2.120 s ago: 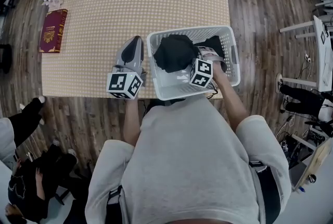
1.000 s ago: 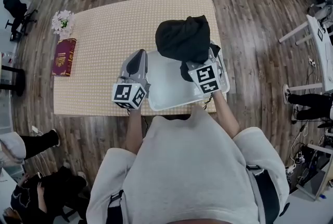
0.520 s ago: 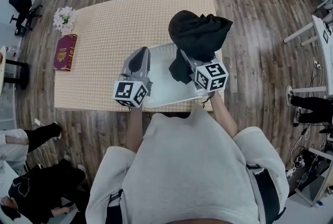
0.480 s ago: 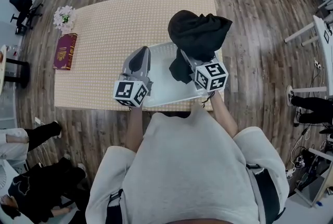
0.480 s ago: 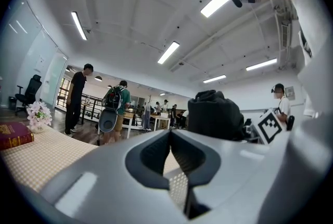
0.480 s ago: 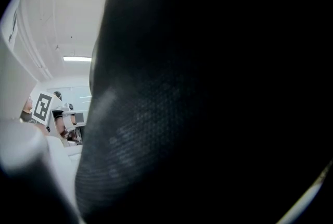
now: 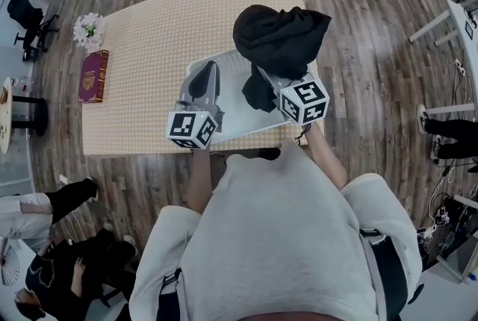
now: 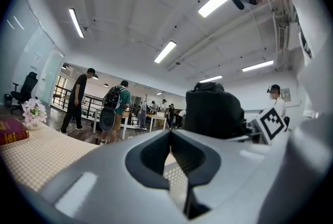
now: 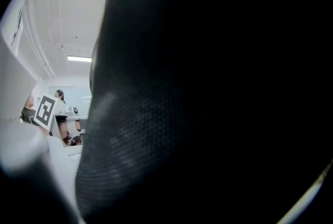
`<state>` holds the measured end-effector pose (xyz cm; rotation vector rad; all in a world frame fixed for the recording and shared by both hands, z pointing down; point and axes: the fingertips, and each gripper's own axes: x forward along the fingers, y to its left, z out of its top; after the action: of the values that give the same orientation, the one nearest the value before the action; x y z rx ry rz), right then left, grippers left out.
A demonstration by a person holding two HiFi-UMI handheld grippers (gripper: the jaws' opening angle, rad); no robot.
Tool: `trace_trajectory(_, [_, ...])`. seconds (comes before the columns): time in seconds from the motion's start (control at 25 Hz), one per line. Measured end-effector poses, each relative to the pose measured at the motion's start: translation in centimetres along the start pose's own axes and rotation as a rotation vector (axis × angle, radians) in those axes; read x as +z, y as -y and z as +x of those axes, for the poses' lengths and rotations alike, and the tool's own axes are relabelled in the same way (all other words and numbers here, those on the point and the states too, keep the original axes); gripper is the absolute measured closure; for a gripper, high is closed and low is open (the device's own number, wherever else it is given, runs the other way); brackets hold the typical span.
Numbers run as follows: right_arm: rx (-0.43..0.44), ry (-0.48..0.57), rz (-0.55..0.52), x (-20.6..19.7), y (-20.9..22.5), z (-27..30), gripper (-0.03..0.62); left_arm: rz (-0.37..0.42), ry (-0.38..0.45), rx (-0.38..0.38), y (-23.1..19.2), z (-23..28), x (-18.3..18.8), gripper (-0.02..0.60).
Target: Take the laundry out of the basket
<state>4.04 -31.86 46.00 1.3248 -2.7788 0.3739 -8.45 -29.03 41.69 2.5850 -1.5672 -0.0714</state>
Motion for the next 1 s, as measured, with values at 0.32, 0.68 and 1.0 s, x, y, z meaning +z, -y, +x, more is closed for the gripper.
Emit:
trace_trajectory(0.32, [-0.017, 0.085, -0.031, 2.4, -5.1, -2.9, 0.416, -0.011, 0.027, -0.018, -0.1, -5.5, 0.5, 0.575])
trace_trajectory(0.68, [-0.040, 0.135, -0.101, 3.0, -15.0, -8.8, 0.413, -0.040, 0.036, -0.051, 0.4, -14.7, 0.1, 0.575])
trace_trajectory(1.0, [-0.098, 0.178, -0.178, 4.2, -18.1, -14.6, 0.411, -0.024, 0.052, -0.113, 4.3, -19.7, 0.6, 0.575])
